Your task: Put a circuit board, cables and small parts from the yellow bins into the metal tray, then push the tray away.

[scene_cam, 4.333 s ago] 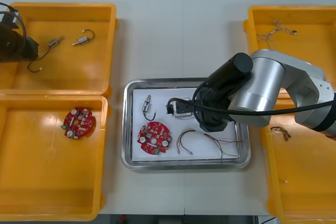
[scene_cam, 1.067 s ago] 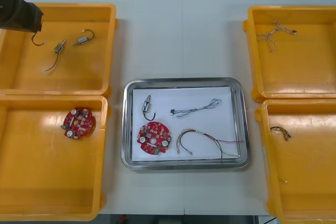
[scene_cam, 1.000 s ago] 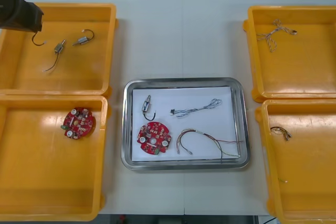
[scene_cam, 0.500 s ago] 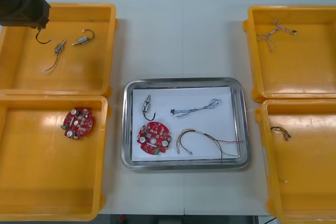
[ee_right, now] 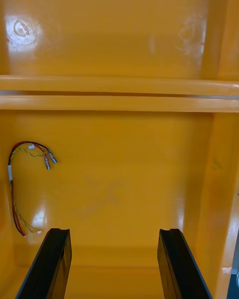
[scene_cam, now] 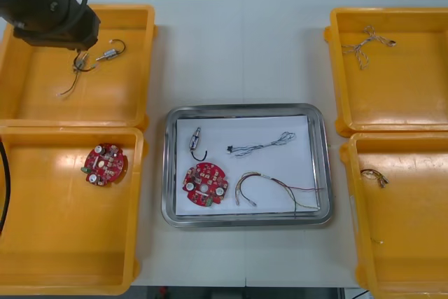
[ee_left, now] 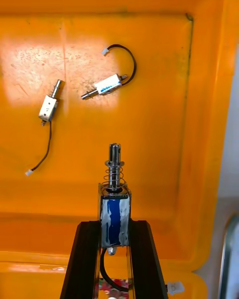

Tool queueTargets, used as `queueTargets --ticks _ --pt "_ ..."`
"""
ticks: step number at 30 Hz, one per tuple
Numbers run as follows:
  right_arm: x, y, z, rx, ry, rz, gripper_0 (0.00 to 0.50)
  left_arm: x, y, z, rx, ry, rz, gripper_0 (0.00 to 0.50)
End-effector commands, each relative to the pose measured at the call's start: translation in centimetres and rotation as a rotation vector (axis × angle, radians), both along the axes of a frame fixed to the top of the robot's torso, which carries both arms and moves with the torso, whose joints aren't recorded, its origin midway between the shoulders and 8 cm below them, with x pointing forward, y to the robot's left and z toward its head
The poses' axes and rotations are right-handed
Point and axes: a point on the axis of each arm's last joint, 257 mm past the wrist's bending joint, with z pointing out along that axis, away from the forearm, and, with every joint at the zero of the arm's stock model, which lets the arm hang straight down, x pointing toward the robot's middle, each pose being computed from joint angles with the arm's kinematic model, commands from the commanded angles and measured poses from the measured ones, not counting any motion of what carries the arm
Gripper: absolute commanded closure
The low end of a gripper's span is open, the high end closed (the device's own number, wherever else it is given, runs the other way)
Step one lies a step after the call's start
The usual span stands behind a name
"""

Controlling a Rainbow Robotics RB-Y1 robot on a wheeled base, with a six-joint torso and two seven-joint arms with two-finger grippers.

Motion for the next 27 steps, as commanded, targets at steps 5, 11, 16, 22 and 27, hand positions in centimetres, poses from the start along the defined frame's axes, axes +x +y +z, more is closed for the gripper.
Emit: queueTargets --ticks 5,11,16,22,27 --pt "0.0 -0.6 0.8 -0.006 -0.012 -0.024 0.0 -0.9 -6.3 -1.4 -0.082 -0.025 0.022 0.5" --pt "0.2 -0.8 0.8 -0.015 -0.017 -0.026 0.0 -2.1 -11.5 -2.6 -0.08 -0.016 -0.062 0.5" --pt "0.3 -0.9 0.8 -0.02 -0.02 -0.027 0.0 -3.6 -15.7 -3.5 -0.124 0.003 -0.103 0.5" --pt "0.2 -0.8 0.8 -0.019 -0.016 -0.027 0.0 -5.1 -20.6 -5.6 -0.154 0.021 -0.146 0.5" --pt "0.2 -1.0 0.8 -0.026 -0.016 -0.027 0.0 -5.6 -23.0 -7.9 -0.165 0.009 -0.179 0.5"
